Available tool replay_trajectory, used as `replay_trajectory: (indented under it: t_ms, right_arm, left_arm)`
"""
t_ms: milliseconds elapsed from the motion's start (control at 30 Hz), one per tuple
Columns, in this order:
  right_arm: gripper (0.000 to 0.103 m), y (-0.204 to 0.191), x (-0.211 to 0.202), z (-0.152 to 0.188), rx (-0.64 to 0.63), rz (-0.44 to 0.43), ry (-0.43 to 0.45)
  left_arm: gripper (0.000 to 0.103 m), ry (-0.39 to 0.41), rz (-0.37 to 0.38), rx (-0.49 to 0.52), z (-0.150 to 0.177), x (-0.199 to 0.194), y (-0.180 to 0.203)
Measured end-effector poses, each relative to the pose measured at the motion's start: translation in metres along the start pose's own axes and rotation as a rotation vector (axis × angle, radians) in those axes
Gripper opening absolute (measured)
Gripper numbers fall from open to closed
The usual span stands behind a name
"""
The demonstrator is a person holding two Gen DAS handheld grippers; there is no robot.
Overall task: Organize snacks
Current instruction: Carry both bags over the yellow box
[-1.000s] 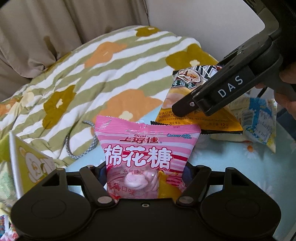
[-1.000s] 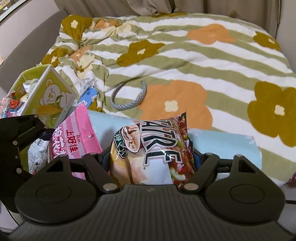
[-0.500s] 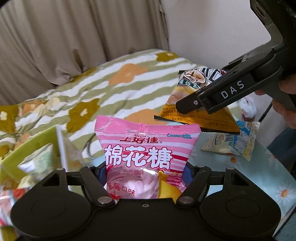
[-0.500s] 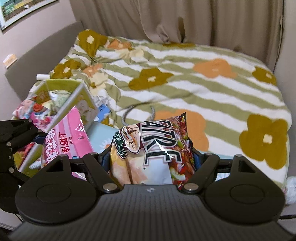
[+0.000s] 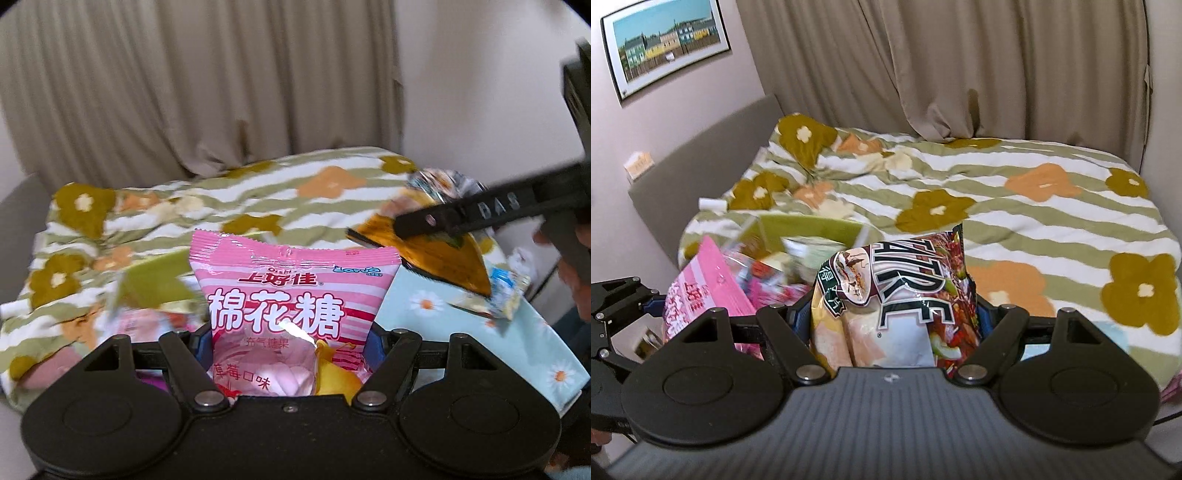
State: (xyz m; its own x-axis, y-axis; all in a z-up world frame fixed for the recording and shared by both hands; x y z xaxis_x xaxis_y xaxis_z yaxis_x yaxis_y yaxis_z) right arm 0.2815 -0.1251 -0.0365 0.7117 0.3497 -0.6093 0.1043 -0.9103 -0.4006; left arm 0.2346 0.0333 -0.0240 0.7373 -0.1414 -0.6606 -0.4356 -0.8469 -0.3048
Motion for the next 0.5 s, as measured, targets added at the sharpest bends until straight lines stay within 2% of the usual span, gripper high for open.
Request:
replay_trajectory:
  t_ms: [233, 367, 500]
  right_arm:
    - [0.094, -0.067, 0.015, 0.008, 0.052, -0.018, 0.038]
    - [0.094, -0.091, 0.032, 0.005, 0.086, -0.006, 0.064]
    - [0.094, -0.104, 0.054, 0.003, 0.127, 0.019, 0.072]
  left_arm:
    - [0.077, 0.007, -0.059, -0.071, 0.021, -0.006, -0.077]
    - [0.077, 0.007, -0.060, -0.091, 0.021, 0.012, -0.115]
    - [0.077, -0.001, -0.022, -0.123, 0.014, 0.044, -0.146]
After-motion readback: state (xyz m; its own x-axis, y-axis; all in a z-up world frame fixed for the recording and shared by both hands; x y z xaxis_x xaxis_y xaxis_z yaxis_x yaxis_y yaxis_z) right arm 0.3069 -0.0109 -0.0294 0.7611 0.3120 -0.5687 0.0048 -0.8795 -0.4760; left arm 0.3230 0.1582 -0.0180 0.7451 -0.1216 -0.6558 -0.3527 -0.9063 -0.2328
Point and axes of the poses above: each gripper's, at about its wrist camera, not at the fingertips, and x roughly the way its jaws point, y to its right, z to its underside, the point moved 5 cm from there along x, roughly the way its jaws point, and after that the axes turned 15 degrees about x, right-handed, at the moved point
